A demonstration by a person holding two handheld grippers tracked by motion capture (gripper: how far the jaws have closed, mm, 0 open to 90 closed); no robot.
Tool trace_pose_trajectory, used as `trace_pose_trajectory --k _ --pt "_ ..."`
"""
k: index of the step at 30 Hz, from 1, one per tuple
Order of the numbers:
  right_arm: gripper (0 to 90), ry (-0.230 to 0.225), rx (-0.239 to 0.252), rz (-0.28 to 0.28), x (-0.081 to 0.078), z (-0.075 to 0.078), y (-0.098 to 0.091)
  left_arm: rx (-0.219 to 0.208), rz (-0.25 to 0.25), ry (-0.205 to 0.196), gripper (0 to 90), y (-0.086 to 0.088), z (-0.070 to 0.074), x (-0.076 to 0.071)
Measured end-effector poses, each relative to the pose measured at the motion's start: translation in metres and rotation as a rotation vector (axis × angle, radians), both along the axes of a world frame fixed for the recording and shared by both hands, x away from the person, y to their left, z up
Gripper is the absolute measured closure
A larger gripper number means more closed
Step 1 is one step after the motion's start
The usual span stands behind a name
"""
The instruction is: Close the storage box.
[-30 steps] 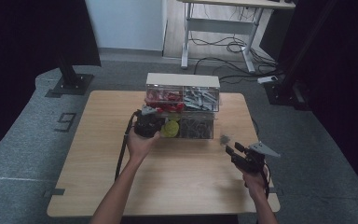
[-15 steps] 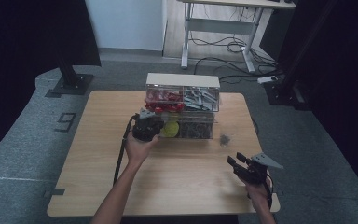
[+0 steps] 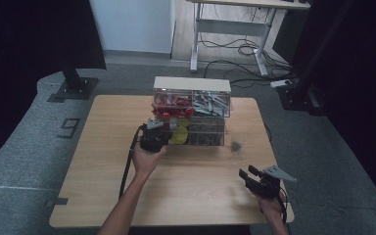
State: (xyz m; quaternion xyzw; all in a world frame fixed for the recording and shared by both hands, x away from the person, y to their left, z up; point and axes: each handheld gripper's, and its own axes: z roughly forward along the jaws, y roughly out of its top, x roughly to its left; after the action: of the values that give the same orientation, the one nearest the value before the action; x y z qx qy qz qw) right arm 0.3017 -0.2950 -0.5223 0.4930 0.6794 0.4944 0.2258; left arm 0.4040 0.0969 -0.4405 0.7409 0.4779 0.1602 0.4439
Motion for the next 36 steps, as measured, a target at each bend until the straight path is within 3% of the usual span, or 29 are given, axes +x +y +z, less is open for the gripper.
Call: trace_pose_trajectory --k 19,36 --pt "50.1 0.017 -0.028 0.016 0.001 -0.007 0.006 -0.007 -0.001 0.013 90.0 0.002 -0.011 -0.002" --pt "50.1 0.031 -0.045 0.031 0.001 -0.011 0.013 -0.008 0.003 0.058 90.0 0.006 -0.03 -0.001"
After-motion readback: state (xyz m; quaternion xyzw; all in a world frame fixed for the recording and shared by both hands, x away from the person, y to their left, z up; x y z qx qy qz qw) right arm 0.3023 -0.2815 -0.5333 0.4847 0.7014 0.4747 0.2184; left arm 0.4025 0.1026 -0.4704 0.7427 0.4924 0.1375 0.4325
